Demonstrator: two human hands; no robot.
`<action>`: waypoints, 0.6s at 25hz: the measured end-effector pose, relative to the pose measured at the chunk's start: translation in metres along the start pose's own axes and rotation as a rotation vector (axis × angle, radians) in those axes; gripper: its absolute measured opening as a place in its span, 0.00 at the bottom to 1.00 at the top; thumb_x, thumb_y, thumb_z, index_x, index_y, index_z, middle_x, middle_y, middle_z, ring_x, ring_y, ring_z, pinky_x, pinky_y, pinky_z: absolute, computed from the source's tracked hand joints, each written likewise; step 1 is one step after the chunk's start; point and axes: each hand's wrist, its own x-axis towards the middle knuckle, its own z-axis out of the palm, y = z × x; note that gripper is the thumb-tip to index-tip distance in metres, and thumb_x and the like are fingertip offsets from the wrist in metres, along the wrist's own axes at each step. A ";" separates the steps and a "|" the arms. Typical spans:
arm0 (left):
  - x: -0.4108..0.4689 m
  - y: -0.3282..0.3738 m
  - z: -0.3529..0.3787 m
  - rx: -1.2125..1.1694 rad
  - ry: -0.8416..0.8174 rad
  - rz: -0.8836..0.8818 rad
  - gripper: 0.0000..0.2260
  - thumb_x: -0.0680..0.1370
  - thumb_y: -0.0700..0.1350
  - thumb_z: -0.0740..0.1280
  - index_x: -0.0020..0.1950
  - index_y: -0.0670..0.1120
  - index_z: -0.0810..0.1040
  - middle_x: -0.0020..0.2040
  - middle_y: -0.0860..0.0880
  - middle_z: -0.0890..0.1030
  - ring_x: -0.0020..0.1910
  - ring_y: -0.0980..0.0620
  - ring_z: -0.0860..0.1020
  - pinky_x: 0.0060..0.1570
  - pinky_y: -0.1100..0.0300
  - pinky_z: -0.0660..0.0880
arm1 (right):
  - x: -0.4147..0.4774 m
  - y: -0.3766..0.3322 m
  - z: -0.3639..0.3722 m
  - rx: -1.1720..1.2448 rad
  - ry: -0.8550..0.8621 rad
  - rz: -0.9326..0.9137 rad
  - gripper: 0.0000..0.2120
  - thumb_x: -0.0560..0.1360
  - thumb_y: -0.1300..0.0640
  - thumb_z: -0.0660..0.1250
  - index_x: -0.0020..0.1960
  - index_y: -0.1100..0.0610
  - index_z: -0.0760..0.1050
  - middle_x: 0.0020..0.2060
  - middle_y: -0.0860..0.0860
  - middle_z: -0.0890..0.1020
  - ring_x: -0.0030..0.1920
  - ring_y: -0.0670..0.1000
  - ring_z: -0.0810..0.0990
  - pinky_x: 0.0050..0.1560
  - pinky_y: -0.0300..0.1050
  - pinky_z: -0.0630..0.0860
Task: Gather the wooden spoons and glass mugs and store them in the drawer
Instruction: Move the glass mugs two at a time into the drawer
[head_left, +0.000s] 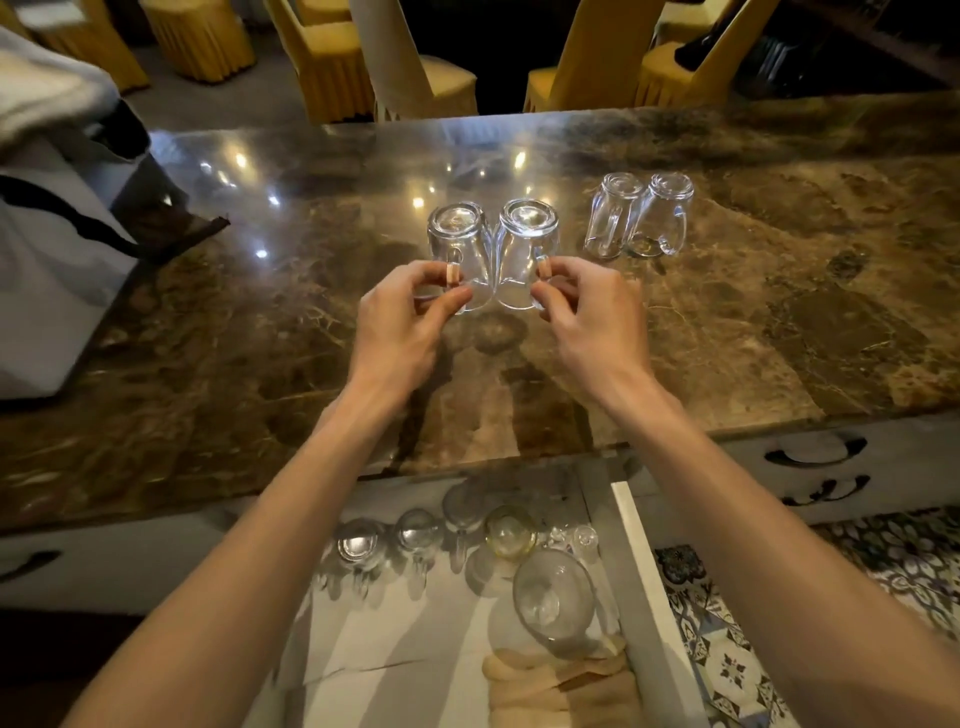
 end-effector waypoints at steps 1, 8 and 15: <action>-0.008 0.000 -0.006 0.007 0.000 0.003 0.11 0.75 0.45 0.69 0.56 0.47 0.78 0.51 0.54 0.80 0.47 0.64 0.77 0.45 0.78 0.72 | -0.008 -0.005 0.000 0.010 -0.005 -0.001 0.08 0.75 0.58 0.67 0.53 0.56 0.80 0.46 0.51 0.85 0.47 0.51 0.83 0.48 0.54 0.80; -0.057 -0.002 -0.047 0.034 0.029 -0.005 0.11 0.74 0.45 0.70 0.55 0.47 0.79 0.50 0.54 0.81 0.46 0.67 0.77 0.45 0.78 0.71 | -0.059 -0.039 -0.004 0.021 -0.015 -0.058 0.09 0.75 0.58 0.68 0.54 0.55 0.80 0.45 0.48 0.85 0.46 0.47 0.83 0.47 0.46 0.80; -0.099 -0.003 -0.082 -0.031 0.083 -0.037 0.09 0.73 0.46 0.71 0.53 0.47 0.81 0.48 0.56 0.82 0.47 0.62 0.81 0.47 0.69 0.75 | -0.101 -0.062 0.000 0.078 -0.062 -0.085 0.07 0.75 0.56 0.68 0.52 0.54 0.80 0.41 0.48 0.85 0.44 0.50 0.84 0.47 0.54 0.79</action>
